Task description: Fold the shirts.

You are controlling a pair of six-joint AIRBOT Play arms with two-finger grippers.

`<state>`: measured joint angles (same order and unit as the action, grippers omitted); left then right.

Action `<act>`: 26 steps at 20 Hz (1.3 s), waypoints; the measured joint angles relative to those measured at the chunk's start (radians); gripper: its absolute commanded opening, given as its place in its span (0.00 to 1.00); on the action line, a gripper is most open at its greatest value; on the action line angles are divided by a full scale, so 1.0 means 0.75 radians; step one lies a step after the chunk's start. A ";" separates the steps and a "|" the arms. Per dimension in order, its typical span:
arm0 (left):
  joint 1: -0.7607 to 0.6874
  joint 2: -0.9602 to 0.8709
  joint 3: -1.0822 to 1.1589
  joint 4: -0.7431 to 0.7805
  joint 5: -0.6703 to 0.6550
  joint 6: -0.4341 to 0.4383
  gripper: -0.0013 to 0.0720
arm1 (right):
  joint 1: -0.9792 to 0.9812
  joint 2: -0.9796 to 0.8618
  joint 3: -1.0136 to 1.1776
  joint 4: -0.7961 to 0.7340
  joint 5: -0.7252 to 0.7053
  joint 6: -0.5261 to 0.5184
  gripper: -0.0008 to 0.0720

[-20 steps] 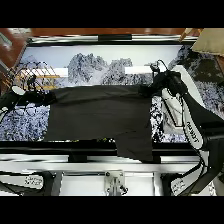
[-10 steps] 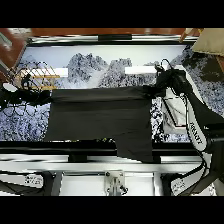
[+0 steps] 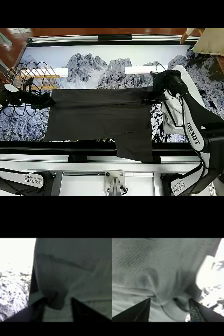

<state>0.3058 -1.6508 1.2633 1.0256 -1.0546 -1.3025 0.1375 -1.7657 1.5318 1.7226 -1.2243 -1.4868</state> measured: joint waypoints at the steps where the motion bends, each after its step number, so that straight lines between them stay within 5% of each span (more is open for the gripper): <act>1: 0.009 0.005 0.019 -0.001 -0.043 0.000 0.74 | -0.008 0.026 0.004 -0.003 -0.003 -0.001 0.83; 5: 0.085 0.073 0.036 0.023 -0.268 0.025 0.76 | -0.083 0.164 0.002 -0.065 -0.117 -0.042 0.83; 7: 0.153 0.156 -0.074 0.043 -0.385 0.050 0.94 | -0.142 0.241 -0.047 -0.082 -0.215 -0.076 0.83; 9: 0.237 0.257 -0.253 0.059 -0.446 0.105 0.94 | -0.209 0.330 -0.143 -0.067 -0.266 -0.102 0.83; 15: 0.461 0.414 -0.573 0.065 -0.415 0.274 0.93 | -0.304 0.526 -0.406 0.064 -0.240 -0.141 0.83; 21: 0.425 0.335 -0.625 0.041 -0.388 0.344 0.93 | -0.318 0.564 -0.458 0.094 -0.177 -0.152 0.83; 23: 0.389 0.303 -0.625 0.030 -0.392 0.348 0.90 | -0.319 0.568 -0.462 0.098 -0.171 -0.152 0.83; 24: 0.369 0.287 -0.627 0.016 -0.397 0.349 0.81 | -0.320 0.568 -0.464 0.098 -0.170 -0.152 0.83; 26: 0.336 0.263 -0.631 0.027 -0.388 0.356 0.46 | -0.320 0.570 -0.465 0.098 -0.172 -0.152 0.83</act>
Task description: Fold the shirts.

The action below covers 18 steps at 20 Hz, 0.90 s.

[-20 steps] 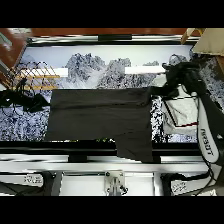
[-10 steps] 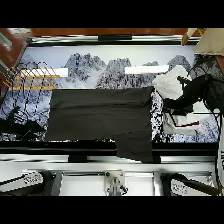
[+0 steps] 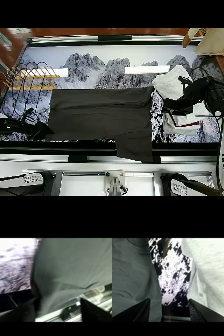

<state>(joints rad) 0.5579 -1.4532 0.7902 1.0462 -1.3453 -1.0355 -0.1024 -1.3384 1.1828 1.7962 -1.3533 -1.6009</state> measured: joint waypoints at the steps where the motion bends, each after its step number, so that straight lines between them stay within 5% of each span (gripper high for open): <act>1: -0.014 -0.008 -0.003 0.012 0.022 0.003 0.27 | 0.000 0.001 -0.003 0.000 -0.005 -0.001 0.83; 3: -0.028 -0.017 -0.005 0.020 0.049 0.006 0.08 | 0.000 0.005 -0.037 -0.001 -0.037 -0.010 0.83; 8: -0.041 -0.021 -0.006 0.013 0.010 0.040 0.08 | -0.001 0.087 -0.335 0.085 -0.049 -0.081 0.83; 18: -0.043 -0.017 -0.003 0.006 -0.037 0.054 0.08 | 0.000 0.170 -0.745 0.362 0.215 -0.165 0.83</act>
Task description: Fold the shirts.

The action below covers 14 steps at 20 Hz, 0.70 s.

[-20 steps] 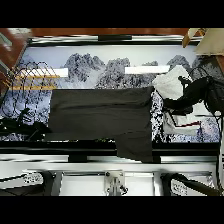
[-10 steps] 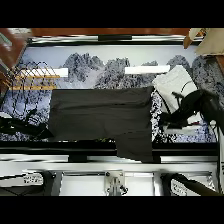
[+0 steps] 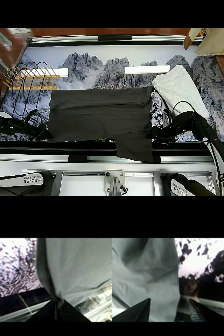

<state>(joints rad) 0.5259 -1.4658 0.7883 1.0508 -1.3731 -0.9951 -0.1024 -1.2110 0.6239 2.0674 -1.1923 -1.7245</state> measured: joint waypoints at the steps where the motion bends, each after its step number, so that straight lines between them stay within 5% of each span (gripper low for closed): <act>1: 0.000 0.000 0.001 -0.001 -0.001 0.000 0.08 | 0.000 0.000 -0.008 0.016 0.024 0.002 0.83; 5: -0.001 0.000 0.003 -0.004 0.002 0.000 0.08 | -0.001 -0.039 -0.021 0.078 0.032 0.012 0.81; 7: 0.000 0.000 0.003 -0.005 0.002 0.000 0.08 | 0.000 -0.061 -0.024 0.087 0.038 0.009 0.59; 10: 0.000 0.000 0.003 -0.005 0.005 0.000 0.08 | 0.002 -0.079 -0.030 0.105 0.072 -0.032 0.12; 14: 0.000 0.012 0.005 -0.042 0.005 0.037 0.08 | 0.002 -0.053 0.004 0.230 0.046 -0.198 0.12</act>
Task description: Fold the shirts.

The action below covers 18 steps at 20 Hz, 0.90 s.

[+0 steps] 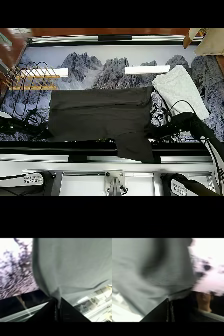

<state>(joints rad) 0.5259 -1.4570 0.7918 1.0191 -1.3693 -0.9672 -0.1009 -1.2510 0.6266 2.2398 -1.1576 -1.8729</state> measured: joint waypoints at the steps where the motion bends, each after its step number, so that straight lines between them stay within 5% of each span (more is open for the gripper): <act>1: 0.000 0.007 0.004 -0.029 -0.001 0.015 0.08 | -0.001 0.016 0.026 0.022 -0.004 -0.033 0.12; 7: -0.007 0.031 0.180 -0.232 0.009 0.037 0.08 | -0.001 0.044 0.336 0.072 0.081 -0.092 0.12; 18: -0.257 -0.200 0.719 -0.343 0.401 -0.243 0.08 | 0.061 -0.354 0.834 0.074 0.487 -0.031 0.12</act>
<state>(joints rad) 0.3328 -1.6070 1.3308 0.7616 -1.0683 -1.1496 -0.0555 -1.5162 1.2522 2.2955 -0.7921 -1.8961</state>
